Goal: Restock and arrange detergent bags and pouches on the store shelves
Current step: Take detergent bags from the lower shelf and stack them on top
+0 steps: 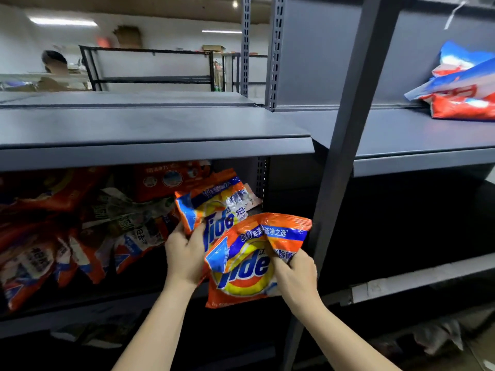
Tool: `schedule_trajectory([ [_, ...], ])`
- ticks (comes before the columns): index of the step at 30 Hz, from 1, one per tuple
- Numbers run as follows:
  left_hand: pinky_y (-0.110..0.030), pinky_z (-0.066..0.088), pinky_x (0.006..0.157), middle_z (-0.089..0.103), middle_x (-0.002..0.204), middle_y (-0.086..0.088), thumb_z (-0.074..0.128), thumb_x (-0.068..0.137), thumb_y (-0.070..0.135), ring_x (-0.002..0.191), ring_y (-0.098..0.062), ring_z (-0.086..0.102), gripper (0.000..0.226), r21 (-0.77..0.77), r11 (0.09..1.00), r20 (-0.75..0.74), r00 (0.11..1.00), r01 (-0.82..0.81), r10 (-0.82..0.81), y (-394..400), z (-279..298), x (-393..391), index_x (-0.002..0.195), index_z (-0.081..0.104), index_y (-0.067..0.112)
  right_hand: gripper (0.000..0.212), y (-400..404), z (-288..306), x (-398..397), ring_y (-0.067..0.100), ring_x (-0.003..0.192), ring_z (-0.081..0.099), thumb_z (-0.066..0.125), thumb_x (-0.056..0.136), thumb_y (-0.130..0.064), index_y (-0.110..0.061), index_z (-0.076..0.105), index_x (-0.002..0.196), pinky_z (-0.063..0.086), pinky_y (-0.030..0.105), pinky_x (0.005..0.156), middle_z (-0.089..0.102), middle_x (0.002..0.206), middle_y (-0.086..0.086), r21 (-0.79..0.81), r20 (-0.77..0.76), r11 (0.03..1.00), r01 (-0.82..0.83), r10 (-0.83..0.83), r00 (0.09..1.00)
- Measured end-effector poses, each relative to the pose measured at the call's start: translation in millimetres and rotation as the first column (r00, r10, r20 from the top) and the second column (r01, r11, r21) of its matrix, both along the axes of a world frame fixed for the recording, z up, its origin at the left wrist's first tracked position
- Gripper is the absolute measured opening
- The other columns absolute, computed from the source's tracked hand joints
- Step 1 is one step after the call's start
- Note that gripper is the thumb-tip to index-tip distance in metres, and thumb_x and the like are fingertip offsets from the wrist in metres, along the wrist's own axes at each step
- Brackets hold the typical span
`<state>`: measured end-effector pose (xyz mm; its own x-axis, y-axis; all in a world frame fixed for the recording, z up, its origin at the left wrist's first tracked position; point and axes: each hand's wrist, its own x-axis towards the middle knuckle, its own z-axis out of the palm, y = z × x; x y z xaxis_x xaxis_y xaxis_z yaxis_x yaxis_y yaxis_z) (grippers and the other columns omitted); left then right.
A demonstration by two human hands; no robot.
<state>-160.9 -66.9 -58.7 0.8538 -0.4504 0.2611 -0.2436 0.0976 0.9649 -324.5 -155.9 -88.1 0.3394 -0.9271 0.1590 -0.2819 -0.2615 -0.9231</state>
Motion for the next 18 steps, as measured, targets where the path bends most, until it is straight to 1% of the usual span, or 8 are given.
schedule_trajectory([
  [2, -0.025, 0.047, 0.064, 0.068, 0.068, 0.02, 0.061, 0.081, 0.028, 0.067, 0.001, 0.063, 0.005, 0.005, 1.0, 0.066, 0.998, -0.019, 0.019, 17, 5, -9, 0.077, 0.064, 0.029, 0.011, 11, 8, -16, 0.016, 0.076, 0.068, 0.066, 0.084, -0.019, -0.016, 0.063, 0.074, 0.056, 0.04, 0.072, 0.07, 0.077, -0.003, -0.055, 0.017, 0.992, 0.113, -0.112, 0.994],
  [4, -0.027, 0.046, 0.061, 0.067, 0.064, 0.022, 0.055, 0.077, 0.039, 0.063, 0.003, 0.062, 0.01, 0.062, 0.998, 0.191, 0.982, -0.015, 0.003, 30, 14, -23, 0.074, 0.062, 0.032, 0.018, 19, 19, -34, 0.023, 0.072, 0.067, 0.067, 0.081, -0.017, -0.013, 0.059, 0.066, 0.054, 0.04, 0.07, 0.069, 0.07, 0.002, -0.083, 0.052, 0.967, 0.241, -0.237, 0.97],
  [5, -0.03, 0.046, 0.061, 0.067, 0.064, 0.019, 0.053, 0.077, 0.042, 0.063, 0.0, 0.062, 0.014, 0.101, 0.995, 0.266, 0.964, -0.007, -0.02, 35, 18, -31, 0.075, 0.062, 0.031, 0.02, 22, 24, -42, 0.025, 0.072, 0.067, 0.068, 0.081, -0.019, -0.012, 0.058, 0.065, 0.053, 0.04, 0.071, 0.068, 0.07, 0.004, -0.085, 0.078, 0.952, 0.294, -0.288, 0.954],
  [7, -0.034, 0.048, 0.065, 0.069, 0.069, 0.007, 0.049, 0.079, 0.043, 0.069, -0.016, 0.065, 0.026, 0.172, 0.985, 0.396, 0.916, 0.0, -0.069, 40, 25, -48, 0.085, 0.067, 0.025, 0.022, 28, 37, -60, 0.024, 0.075, 0.067, 0.068, 0.082, -0.027, -0.009, 0.062, 0.07, 0.053, 0.039, 0.073, 0.07, 0.073, 0.004, -0.069, 0.124, 0.927, 0.368, -0.358, 0.925],
  [9, -0.036, 0.048, 0.067, 0.07, 0.072, -0.001, 0.048, 0.079, 0.043, 0.072, -0.026, 0.064, 0.035, 0.2, 0.98, 0.471, 0.876, 0.014, -0.109, 41, 31, -66, 0.092, 0.069, 0.018, 0.025, 31, 48, -79, 0.019, 0.074, 0.068, 0.068, 0.084, -0.031, -0.008, 0.064, 0.074, 0.054, 0.035, 0.071, 0.071, 0.075, 0.002, -0.075, 0.161, 0.918, 0.39, -0.375, 0.913],
  [11, -0.036, 0.047, 0.068, 0.069, 0.071, -0.001, 0.048, 0.079, 0.041, 0.071, -0.029, 0.063, 0.036, 0.174, 0.984, 0.499, 0.86, 0.024, -0.109, 39, 38, -83, 0.091, 0.069, 0.015, 0.026, 33, 57, -100, 0.014, 0.07, 0.069, 0.067, 0.085, -0.035, -0.011, 0.064, 0.075, 0.054, 0.032, 0.067, 0.071, 0.074, -0.002, -0.081, 0.198, 0.907, 0.414, -0.392, 0.898],
  [14, -0.036, 0.045, 0.07, 0.071, 0.074, -0.004, 0.048, 0.078, 0.039, 0.073, -0.032, 0.063, 0.037, 0.081, 0.996, 0.508, 0.858, 0.036, -0.072, 36, 48, -113, 0.094, 0.069, 0.012, 0.029, 30, 69, -140, 0.009, 0.064, 0.067, 0.068, 0.084, -0.041, -0.015, 0.064, 0.071, 0.051, 0.028, 0.06, 0.069, 0.068, -0.008, -0.061, 0.251, 0.849, 0.525, -0.496, 0.831],
  [18, -0.03, 0.037, 0.059, 0.067, 0.063, -0.004, 0.055, 0.081, 0.036, 0.061, -0.032, 0.062, 0.034, -0.011, 0.999, 0.525, 0.851, 0.035, -0.024, 20, 61, -150, 0.083, 0.069, 0.005, 0.041, 14, 85, -196, -0.002, 0.051, 0.055, 0.068, 0.083, -0.044, -0.011, 0.06, 0.059, 0.035, 0.017, 0.049, 0.061, 0.055, -0.012, -0.052, 0.27, 0.724, 0.688, -0.653, 0.708],
])
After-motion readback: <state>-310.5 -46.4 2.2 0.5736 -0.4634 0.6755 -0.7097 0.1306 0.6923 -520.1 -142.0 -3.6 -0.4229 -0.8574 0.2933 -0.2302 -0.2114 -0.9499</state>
